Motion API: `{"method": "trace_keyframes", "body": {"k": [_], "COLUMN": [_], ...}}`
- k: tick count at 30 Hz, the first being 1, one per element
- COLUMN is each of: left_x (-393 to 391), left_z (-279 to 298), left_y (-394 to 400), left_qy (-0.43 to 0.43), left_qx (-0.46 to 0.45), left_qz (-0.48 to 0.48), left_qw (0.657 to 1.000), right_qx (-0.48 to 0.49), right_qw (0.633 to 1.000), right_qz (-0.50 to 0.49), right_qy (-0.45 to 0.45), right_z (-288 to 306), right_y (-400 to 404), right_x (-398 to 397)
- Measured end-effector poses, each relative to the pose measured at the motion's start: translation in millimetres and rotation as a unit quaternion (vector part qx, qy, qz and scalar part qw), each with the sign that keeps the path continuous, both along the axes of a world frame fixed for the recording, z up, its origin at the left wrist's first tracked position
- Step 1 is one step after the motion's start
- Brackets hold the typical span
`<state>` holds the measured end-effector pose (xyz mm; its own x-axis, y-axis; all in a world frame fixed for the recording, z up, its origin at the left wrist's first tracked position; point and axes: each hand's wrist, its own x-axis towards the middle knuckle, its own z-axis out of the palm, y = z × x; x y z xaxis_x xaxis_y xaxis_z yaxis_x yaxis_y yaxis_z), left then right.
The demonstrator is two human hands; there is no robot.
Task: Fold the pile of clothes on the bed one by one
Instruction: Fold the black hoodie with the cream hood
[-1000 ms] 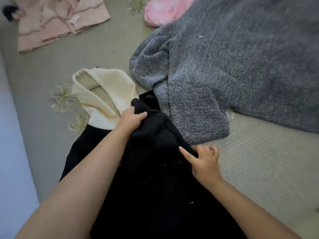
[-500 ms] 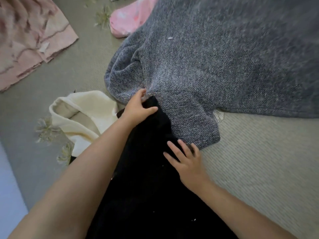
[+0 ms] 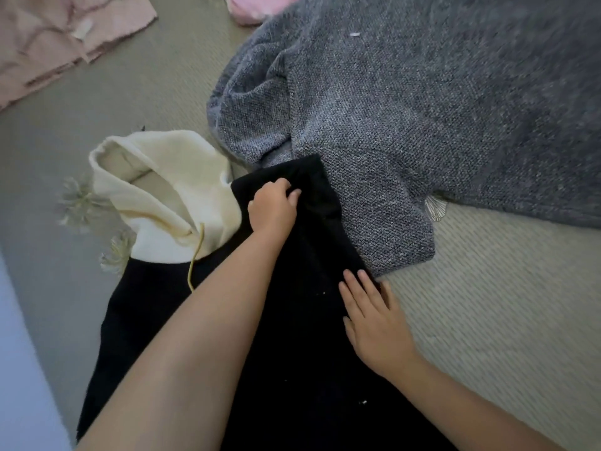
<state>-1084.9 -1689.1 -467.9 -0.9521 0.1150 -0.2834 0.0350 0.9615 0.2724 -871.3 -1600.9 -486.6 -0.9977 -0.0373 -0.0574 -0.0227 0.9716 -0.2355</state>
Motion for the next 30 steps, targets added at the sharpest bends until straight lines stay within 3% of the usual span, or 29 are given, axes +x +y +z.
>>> {"method": "trace_keyframes", "body": {"k": [5, 9, 13, 16, 19, 24, 30], "left_x": [47.0, 119.9, 169.3, 178.0, 163.1, 123.3, 111.4], "left_z": [17.4, 20.5, 16.7, 18.1, 26.7, 26.5, -1.9], "left_y": [-61.3, -150.6, -228.3, -258.0, -264.4, -259.9, -244.9], "left_qy": [0.091, 0.096, -0.076, -0.103, -0.010, 0.075, 0.099], "left_qx": [0.086, 0.013, -0.165, -0.149, -0.060, -0.091, -0.073], "left_qz": [-0.009, 0.034, 0.148, 0.172, 0.210, 0.220, 0.283], "left_qw": [0.992, 0.995, 0.972, 0.968, 0.976, 0.969, 0.951], "right_qx": [0.015, -0.054, 0.005, 0.045, 0.142, 0.229, 0.211], "right_qw": [1.000, 0.991, 0.984, 0.983, 0.977, 0.970, 0.977], "right_qz": [0.006, 0.019, 0.126, 0.178, 0.148, 0.078, -0.024], "right_qy": [0.009, 0.122, 0.130, 0.007, -0.057, -0.029, -0.001], "right_z": [12.7, 24.1, 29.8, 30.0, 30.4, 45.3, 33.8], "right_y": [3.8, -1.0, -18.3, -27.5, -21.3, -9.7, -3.5], "right_x": [-3.5, -33.0, -93.2, -139.0, -175.7, -199.6, -195.8]}}
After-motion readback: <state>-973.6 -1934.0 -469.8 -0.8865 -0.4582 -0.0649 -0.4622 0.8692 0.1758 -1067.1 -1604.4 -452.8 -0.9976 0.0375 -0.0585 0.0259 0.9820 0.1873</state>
